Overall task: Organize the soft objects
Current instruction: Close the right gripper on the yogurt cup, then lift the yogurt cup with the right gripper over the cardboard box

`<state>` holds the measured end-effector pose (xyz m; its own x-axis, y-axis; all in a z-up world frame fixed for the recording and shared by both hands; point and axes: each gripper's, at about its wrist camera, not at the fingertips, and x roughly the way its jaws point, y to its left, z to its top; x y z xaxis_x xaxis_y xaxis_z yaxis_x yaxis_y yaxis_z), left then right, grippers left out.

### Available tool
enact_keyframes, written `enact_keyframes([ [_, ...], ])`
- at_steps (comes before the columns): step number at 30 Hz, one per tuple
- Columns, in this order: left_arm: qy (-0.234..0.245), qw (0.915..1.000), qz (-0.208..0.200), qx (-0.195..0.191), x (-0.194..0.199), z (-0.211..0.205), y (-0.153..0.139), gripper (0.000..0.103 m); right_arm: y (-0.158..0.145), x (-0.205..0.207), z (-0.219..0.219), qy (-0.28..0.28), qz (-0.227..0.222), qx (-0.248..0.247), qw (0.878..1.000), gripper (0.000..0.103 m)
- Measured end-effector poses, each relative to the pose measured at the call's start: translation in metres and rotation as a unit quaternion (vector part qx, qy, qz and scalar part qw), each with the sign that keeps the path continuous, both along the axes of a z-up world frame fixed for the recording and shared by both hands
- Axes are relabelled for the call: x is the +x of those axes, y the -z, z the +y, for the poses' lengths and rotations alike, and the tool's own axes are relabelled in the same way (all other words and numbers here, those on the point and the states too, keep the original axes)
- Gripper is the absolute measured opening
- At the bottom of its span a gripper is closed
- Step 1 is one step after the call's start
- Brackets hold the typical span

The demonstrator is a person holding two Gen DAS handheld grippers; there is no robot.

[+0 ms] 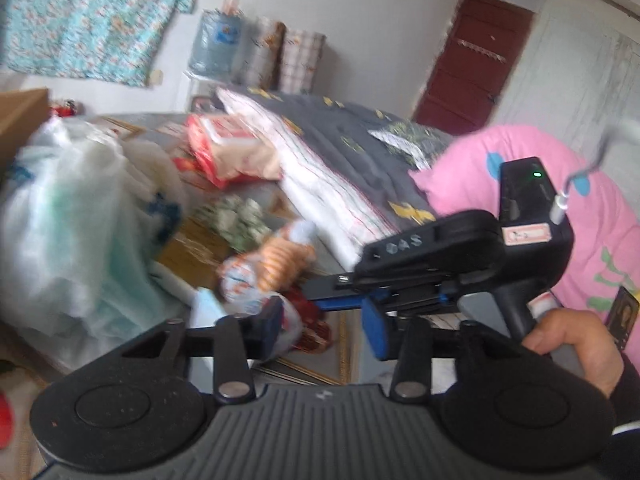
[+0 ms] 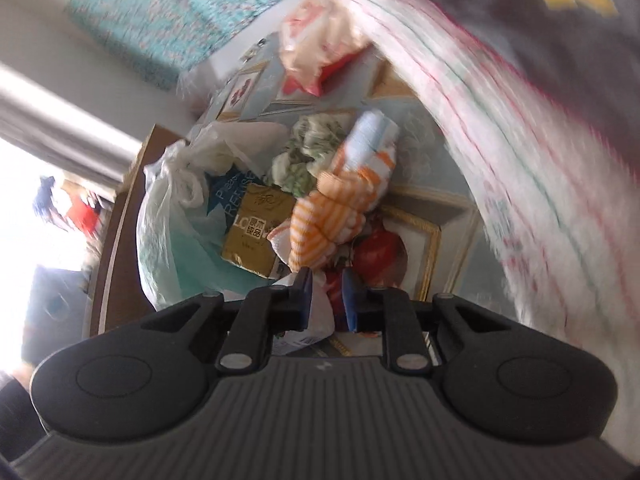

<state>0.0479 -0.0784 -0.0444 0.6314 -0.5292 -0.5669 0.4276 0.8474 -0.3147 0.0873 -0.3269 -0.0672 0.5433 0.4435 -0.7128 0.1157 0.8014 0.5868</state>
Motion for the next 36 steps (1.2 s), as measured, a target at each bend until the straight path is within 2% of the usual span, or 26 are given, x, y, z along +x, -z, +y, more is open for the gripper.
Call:
enact_keyframes([
  [2, -0.012, 0.9999, -0.006, 0.005, -0.003, 0.013, -0.002, 0.054, -0.011, 0.003, 0.009, -0.029, -0.008, -0.025, 0.999, 0.035],
  [4, -0.028, 0.9994, -0.001, 0.020, -0.004, 0.024, 0.001, 0.055, -0.019, 0.006, 0.024, -0.058, -0.013, -0.056, 0.997, 0.058],
  [7, -0.053, 0.9973, 0.034, 0.038, 0.000, 0.039, 0.013, 0.056, -0.027, 0.010, 0.048, -0.091, -0.016, -0.098, 0.991, 0.076],
  [10, -0.071, 0.9943, 0.062, 0.048, 0.003, 0.049, 0.026, 0.056, -0.026, 0.016, 0.075, -0.124, -0.003, -0.140, 0.982, 0.084],
  [14, -0.084, 0.9928, 0.076, 0.039, 0.000, 0.060, 0.033, 0.056, -0.017, 0.019, 0.103, -0.134, 0.002, -0.221, 0.966, 0.082],
  [15, -0.086, 0.9929, 0.075, 0.037, -0.001, 0.062, 0.034, 0.056, -0.015, 0.018, 0.105, -0.131, -0.002, -0.222, 0.966, 0.076],
  [16, -0.087, 0.9929, 0.074, 0.035, -0.002, 0.065, 0.033, 0.056, -0.014, 0.018, 0.104, -0.129, -0.001, -0.204, 0.970, 0.061],
  [18, -0.090, 0.9929, 0.072, 0.030, -0.005, 0.069, 0.033, 0.056, -0.014, 0.017, 0.098, -0.105, 0.006, -0.186, 0.977, 0.060],
  [20, -0.089, 0.9931, 0.071, 0.025, -0.008, 0.074, 0.032, 0.056, -0.012, 0.018, 0.088, -0.084, 0.012, -0.140, 0.987, 0.060],
  [22, -0.087, 0.9936, 0.068, 0.023, -0.011, 0.076, 0.031, 0.056, -0.005, 0.020, 0.073, -0.064, 0.028, -0.050, 0.996, 0.060],
  [25, -0.084, 0.9940, 0.068, 0.020, -0.012, 0.076, 0.031, 0.058, 0.011, 0.021, 0.060, -0.051, 0.041, 0.083, 0.994, 0.060],
  [27, -0.081, 0.9944, 0.066, 0.019, -0.013, 0.076, 0.030, 0.059, 0.024, 0.023, 0.057, -0.044, 0.049, 0.115, 0.991, 0.060],
  [30, -0.077, 0.9948, 0.063, 0.024, -0.013, 0.072, 0.030, 0.060, 0.033, 0.023, 0.050, -0.030, 0.056, 0.127, 0.990, 0.061],
  [36, -0.060, 0.9961, 0.057, 0.030, -0.009, 0.063, 0.031, 0.062, 0.017, 0.013, 0.031, -0.015, 0.034, 0.061, 0.997, 0.063],
])
